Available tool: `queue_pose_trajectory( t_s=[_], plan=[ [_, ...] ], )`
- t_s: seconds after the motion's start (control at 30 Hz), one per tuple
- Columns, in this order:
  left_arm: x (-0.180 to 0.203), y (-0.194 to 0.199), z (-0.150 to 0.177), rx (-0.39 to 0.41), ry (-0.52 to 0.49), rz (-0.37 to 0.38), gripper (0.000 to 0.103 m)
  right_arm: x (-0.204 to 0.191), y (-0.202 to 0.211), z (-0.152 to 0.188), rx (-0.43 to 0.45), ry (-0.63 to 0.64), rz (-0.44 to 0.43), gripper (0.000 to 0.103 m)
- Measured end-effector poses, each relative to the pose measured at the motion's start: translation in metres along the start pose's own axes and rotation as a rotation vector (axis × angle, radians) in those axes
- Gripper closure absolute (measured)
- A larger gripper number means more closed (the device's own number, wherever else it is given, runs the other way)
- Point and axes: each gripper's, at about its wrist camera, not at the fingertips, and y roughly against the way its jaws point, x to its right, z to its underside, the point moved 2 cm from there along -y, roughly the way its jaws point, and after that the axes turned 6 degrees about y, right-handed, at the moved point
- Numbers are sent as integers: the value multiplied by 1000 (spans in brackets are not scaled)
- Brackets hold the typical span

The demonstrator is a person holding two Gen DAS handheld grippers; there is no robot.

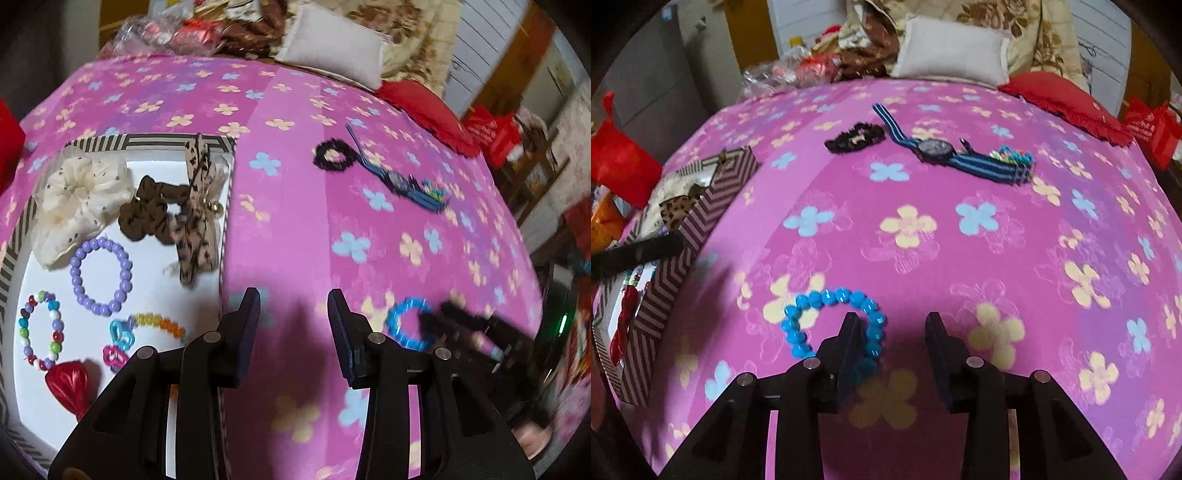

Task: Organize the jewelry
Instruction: 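Grasp blue bead bracelet with right tool and lift it, then grasp black scrunchie with left tool while right tool holds the blue bracelet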

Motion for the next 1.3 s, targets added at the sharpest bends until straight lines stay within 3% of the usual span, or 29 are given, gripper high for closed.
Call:
queue_pose_trajectory(
  t_s=[0.13, 0.27, 0.57, 0.77, 1.0, 1.03, 1.07, 1.1, 1.2, 1.3],
  plan=[
    [7, -18, -39, -10, 3, -52, 66, -8, -3, 2, 58, 63, 30, 68],
    [23, -63, -81, -63, -66, -123, 66, -2, -2, 3, 68, 34, -17, 68],
    [55, -142, -144, -84, -118, -176, 66, -2, -2, 5, 72, 30, -38, 68],
    [72, -169, -155, -78, -222, -224, 66, 1, -2, 6, 76, 15, -58, 67],
    [81, -173, -154, -58, -219, -234, 64, 1, -1, 5, 76, 15, -62, 67],
    [83, -172, -152, -59, -219, -232, 70, 1, -1, 5, 75, 15, -62, 67],
    [84, -170, -149, -72, -215, -216, 96, 1, -2, 5, 75, 18, -61, 66],
    [87, -170, -147, -82, -213, -219, 100, 0, -2, 5, 74, 24, -63, 63],
    [93, -158, -133, -64, -223, -243, 100, -7, -3, 5, 65, 71, -52, 56],
    [93, -132, -120, -48, -202, -184, 100, -13, -1, 7, 60, 97, -17, 59]
  ],
)
